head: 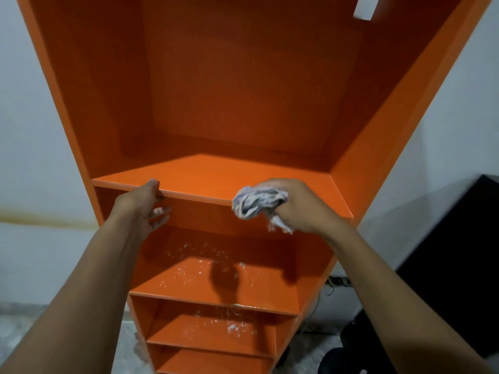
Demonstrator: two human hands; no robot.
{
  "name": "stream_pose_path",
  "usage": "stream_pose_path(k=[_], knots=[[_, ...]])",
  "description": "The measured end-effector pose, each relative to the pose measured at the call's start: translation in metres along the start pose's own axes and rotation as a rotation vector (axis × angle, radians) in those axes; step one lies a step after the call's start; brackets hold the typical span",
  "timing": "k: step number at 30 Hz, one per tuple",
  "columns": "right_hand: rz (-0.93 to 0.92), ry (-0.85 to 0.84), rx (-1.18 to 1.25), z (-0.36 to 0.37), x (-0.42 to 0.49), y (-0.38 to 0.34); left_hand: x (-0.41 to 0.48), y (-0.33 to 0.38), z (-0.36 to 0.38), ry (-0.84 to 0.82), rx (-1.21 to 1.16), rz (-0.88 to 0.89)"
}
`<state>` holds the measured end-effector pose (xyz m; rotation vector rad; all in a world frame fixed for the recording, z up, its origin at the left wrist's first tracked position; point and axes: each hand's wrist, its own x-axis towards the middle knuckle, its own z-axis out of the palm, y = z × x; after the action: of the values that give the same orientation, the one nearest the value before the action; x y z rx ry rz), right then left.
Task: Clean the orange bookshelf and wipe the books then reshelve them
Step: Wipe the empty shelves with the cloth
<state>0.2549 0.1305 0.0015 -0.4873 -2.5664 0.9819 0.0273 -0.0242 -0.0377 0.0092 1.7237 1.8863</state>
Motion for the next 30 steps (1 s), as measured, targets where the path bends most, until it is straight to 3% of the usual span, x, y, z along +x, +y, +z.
stream_pose_path(k=[3,7,11,16,19,23,26,28,30], knots=[[-0.111,-0.086,0.021,0.019,-0.035,-0.017,0.0,-0.001,0.001,0.002,0.007,0.006],[-0.133,0.268,0.165,-0.003,-0.028,-0.025,-0.002,-0.006,0.003,0.064,-0.003,0.034],[0.095,0.501,-0.057,-0.053,0.007,-0.011,-0.005,-0.006,0.006,0.069,-0.021,0.038],[0.376,0.561,-0.219,-0.064,0.051,0.046,-0.002,-0.004,0.005,0.051,0.007,0.033],[0.419,0.529,-0.34,-0.053,0.053,0.07,-0.003,-0.004,0.006,0.054,0.011,0.027],[0.288,0.449,-0.331,-0.035,0.034,0.055,-0.003,-0.002,0.005,0.042,0.011,0.019],[0.024,0.409,-0.27,0.008,-0.002,0.023,-0.004,-0.003,0.004,0.037,0.001,0.025],[-0.207,0.288,-0.219,0.049,-0.033,0.004,-0.006,-0.004,0.005,0.043,-0.008,0.033],[-0.269,0.148,-0.198,0.071,-0.053,-0.006,-0.007,-0.005,0.005,0.05,-0.006,0.043]])
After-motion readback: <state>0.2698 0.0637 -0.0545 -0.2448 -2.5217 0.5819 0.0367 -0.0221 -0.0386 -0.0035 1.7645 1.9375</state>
